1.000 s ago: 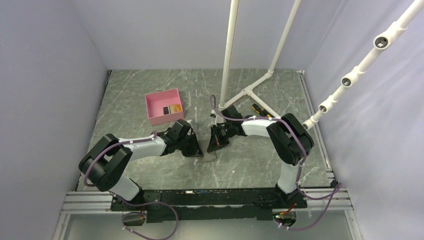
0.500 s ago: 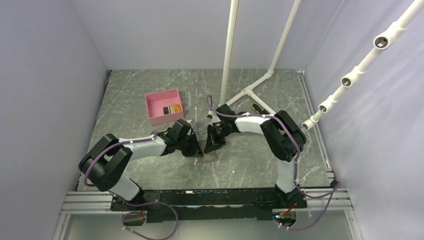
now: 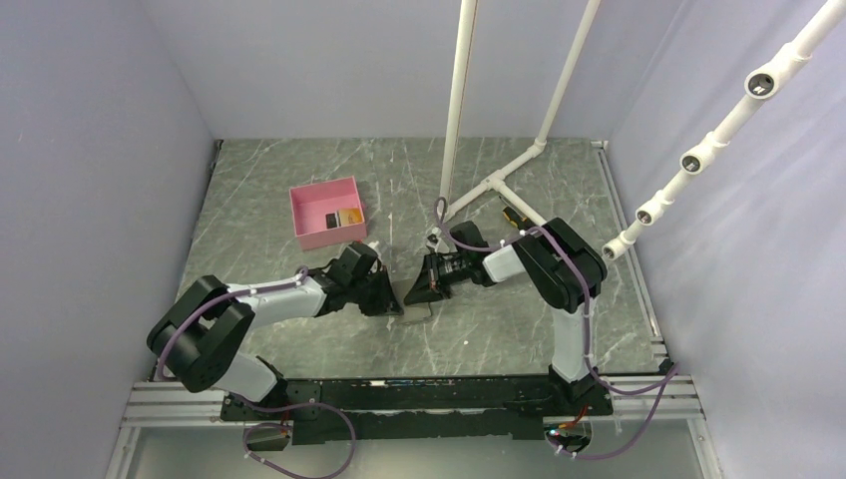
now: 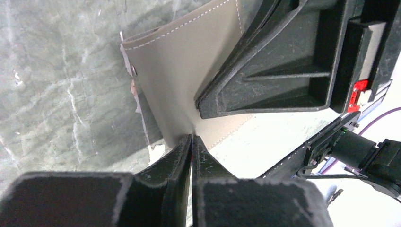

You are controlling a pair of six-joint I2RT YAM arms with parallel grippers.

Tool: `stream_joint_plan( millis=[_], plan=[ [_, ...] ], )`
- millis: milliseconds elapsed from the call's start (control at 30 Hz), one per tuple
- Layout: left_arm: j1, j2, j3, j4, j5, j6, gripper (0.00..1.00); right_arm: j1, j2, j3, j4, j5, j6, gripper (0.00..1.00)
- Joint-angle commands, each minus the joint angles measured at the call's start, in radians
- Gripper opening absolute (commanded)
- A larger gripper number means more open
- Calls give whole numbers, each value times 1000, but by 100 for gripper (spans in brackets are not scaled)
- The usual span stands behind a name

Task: Put the credit cards into the card holder
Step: Close the card holder at the center of the board, then reset both arms

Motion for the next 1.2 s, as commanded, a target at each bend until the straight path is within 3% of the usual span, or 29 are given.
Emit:
stream_joint_plan(
  millis=[0, 133, 233, 367, 567, 800, 933, 1067, 1167],
  plan=[
    [-5, -35, -20, -59, -22, 33, 11, -37, 138, -127, 37, 333, 7, 0],
    [-5, -35, -14, -62, -12, 32, 11, -35, 93, -79, -14, 301, -55, 6],
    [-5, -45, -10, -66, -10, 28, 11, -30, -52, -26, -132, 302, -161, 34],
    [-4, -97, 6, -107, -5, 29, 16, -28, -243, 45, -294, 272, -261, 51],
    [-5, -269, 72, -241, -39, 59, 36, -21, -549, 133, -561, 379, -396, 70],
    [1, -379, 107, -290, -78, 67, 74, -21, -693, 181, -756, 595, -490, 78],
    [31, -281, 92, -200, -19, 35, 82, -21, -784, 182, -799, 656, -503, 99],
    [41, -131, 58, -41, 37, -17, 87, -22, -885, 189, -848, 738, -520, 100],
    [41, 2, 39, 106, 69, -45, 76, -24, -952, 196, -893, 794, -528, 100]
  ],
)
